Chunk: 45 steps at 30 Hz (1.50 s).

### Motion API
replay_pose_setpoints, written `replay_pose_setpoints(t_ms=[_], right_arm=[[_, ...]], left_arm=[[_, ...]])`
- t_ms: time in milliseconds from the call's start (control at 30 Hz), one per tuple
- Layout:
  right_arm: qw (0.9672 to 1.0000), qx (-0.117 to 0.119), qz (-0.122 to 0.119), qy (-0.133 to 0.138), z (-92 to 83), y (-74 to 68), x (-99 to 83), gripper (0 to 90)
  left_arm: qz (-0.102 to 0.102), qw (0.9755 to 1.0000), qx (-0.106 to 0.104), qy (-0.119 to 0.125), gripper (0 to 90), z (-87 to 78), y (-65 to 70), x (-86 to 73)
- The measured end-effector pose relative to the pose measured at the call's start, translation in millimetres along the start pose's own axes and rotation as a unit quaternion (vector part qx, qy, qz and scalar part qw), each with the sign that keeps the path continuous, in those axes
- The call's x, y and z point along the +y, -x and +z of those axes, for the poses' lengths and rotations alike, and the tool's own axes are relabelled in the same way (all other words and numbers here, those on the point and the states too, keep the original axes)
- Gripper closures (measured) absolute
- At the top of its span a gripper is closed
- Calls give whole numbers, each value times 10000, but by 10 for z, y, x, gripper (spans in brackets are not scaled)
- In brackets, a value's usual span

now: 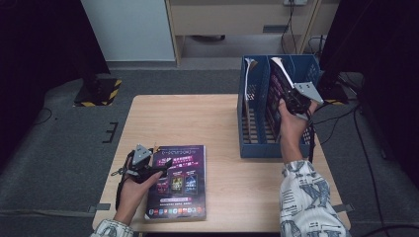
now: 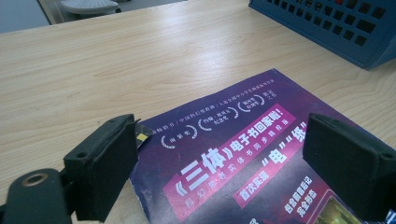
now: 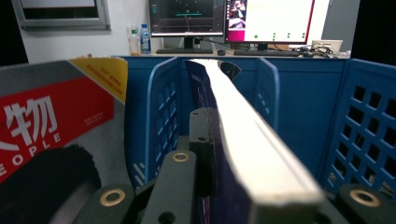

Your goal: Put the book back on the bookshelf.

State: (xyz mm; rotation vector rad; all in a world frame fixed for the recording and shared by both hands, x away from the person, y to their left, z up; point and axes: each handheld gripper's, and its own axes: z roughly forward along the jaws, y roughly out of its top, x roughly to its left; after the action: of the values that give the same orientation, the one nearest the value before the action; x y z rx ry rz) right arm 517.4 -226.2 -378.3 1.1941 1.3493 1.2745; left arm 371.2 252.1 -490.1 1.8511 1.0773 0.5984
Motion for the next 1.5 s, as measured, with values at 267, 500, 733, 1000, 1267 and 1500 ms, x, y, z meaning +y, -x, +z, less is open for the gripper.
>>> replay_pose_setpoints(t_ms=[267,500,733,1000,1267,1500], right_arm=[[9996,-201,-209,-52,32,-25,-61,824],[9998,-129,-167,-24,39,-97,-109,822],[9993,18,-384,-39,24,-235,-131,819],[9983,131,-551,-119,0,-356,-132,780],[9982,341,-464,-166,-21,-377,-128,685],[9973,549,-379,-317,-71,-362,-176,398]], left_arm=[[17,10000,-18,4,99,10,8,3],[32,10000,-20,-1,99,13,13,5],[34,10000,-16,10,99,5,14,6],[35,10000,-24,-7,99,11,21,4],[23,10000,-19,-4,99,10,20,4],[6,10000,-13,12,98,5,17,3]])
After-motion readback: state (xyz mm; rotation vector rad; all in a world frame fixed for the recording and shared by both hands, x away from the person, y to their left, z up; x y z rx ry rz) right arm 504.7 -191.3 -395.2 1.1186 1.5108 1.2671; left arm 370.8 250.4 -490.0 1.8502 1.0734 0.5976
